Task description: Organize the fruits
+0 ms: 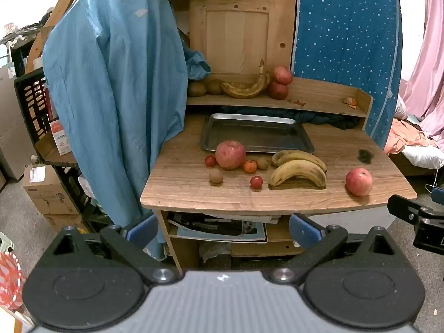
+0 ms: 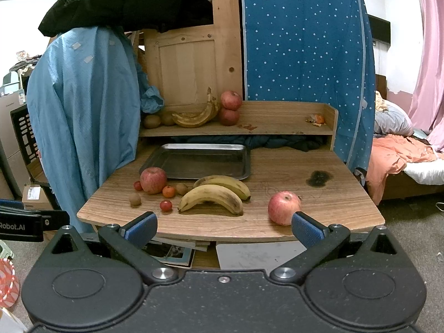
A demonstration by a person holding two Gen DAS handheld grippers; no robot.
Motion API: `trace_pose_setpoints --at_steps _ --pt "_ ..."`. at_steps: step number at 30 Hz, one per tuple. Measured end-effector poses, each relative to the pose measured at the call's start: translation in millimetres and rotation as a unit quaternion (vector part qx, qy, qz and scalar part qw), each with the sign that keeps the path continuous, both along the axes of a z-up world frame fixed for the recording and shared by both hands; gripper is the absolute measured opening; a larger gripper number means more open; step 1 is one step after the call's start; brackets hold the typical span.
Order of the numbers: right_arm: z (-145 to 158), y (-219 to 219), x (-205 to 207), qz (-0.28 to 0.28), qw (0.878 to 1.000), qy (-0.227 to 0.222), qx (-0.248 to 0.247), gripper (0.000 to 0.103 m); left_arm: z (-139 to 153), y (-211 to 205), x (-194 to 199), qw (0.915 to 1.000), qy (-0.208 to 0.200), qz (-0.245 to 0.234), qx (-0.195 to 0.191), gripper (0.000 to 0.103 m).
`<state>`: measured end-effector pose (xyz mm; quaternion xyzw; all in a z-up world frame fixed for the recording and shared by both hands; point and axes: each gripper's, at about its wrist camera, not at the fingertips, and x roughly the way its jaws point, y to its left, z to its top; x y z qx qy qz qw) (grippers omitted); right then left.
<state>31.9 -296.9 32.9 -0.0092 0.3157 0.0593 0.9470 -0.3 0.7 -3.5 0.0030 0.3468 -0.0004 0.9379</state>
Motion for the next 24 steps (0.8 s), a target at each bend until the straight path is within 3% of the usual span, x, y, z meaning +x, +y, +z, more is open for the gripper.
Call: trace_pose_setpoints --at_steps 24 --pt "-3 5 7 0.0 1.0 0.003 0.0 0.102 -12 1 4 1.0 0.006 0.0 -0.003 0.103"
